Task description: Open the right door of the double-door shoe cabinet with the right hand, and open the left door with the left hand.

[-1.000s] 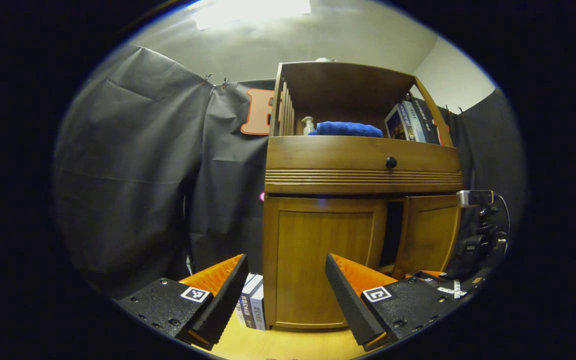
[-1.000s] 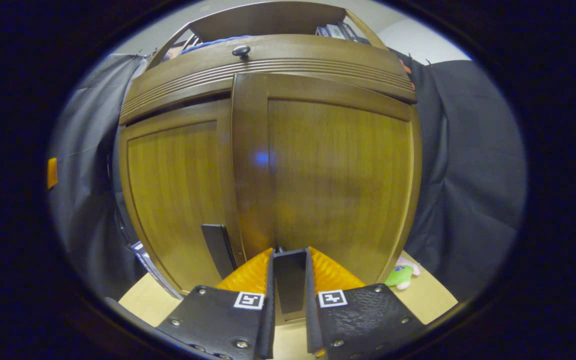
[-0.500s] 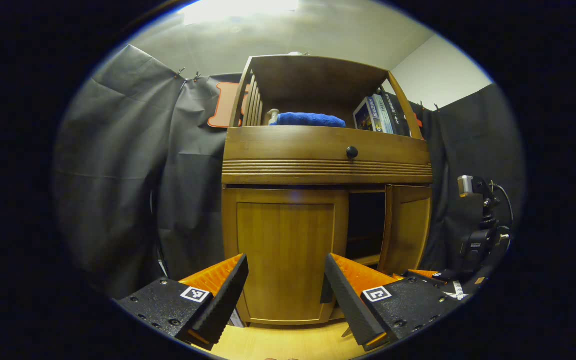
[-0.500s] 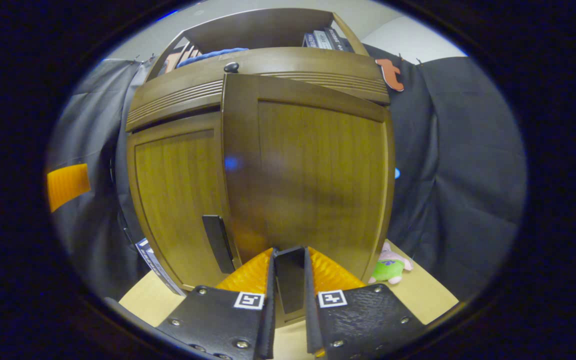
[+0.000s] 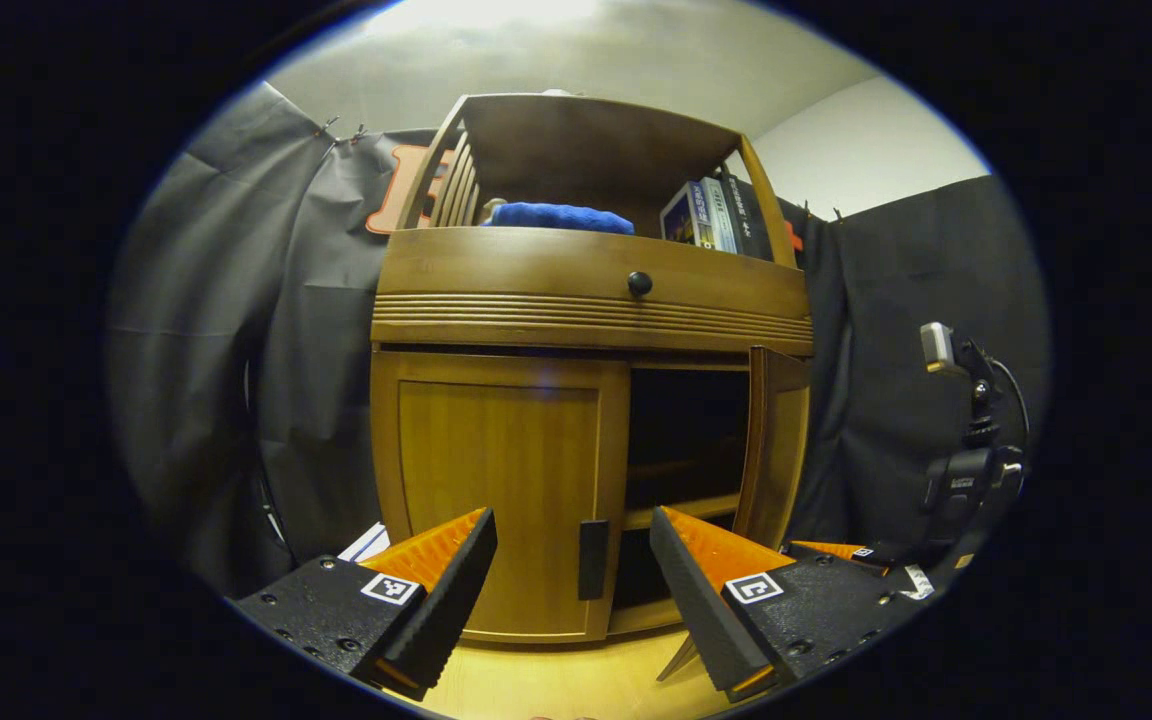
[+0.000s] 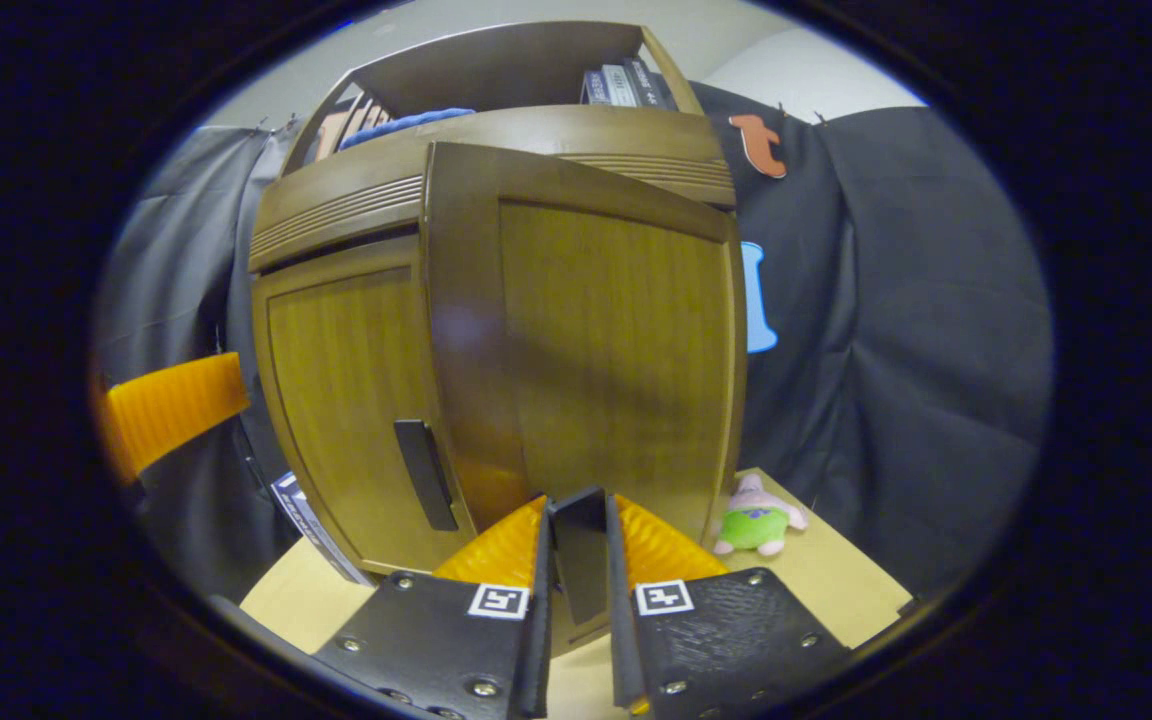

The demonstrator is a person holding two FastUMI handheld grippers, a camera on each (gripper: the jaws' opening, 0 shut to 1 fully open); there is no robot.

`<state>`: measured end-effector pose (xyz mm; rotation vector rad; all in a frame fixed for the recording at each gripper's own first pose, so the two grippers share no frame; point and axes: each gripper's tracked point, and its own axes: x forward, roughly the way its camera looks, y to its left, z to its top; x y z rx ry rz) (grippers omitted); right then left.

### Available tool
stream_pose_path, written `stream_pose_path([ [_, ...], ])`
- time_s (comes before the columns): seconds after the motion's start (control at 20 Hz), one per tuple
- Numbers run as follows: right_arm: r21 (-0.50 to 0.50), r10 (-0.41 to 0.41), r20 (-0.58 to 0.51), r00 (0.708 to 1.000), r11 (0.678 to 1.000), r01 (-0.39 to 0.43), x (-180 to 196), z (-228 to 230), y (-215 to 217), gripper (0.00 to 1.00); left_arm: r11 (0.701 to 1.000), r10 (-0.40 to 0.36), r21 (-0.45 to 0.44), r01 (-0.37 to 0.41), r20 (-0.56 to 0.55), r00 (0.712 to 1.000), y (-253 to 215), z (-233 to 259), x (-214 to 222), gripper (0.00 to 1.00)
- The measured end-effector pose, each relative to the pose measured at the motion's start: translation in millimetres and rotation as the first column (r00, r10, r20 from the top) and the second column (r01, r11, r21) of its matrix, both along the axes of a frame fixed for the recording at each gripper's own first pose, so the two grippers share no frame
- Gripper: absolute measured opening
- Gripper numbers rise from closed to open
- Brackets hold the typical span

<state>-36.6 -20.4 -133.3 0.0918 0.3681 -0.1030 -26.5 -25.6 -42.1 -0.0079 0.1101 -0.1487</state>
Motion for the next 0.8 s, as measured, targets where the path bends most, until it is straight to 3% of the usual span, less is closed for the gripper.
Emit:
stream_pose_path([
  [0.8, -0.003, -0.089, -0.008, 0.996, 0.996, 0.089, -42.6, 4.4, -45.3, 0.25, 0.995, -0.096, -0.033, 0.094, -0.04, 0.995, -41.4, -12.8, -2.2, 0.95],
])
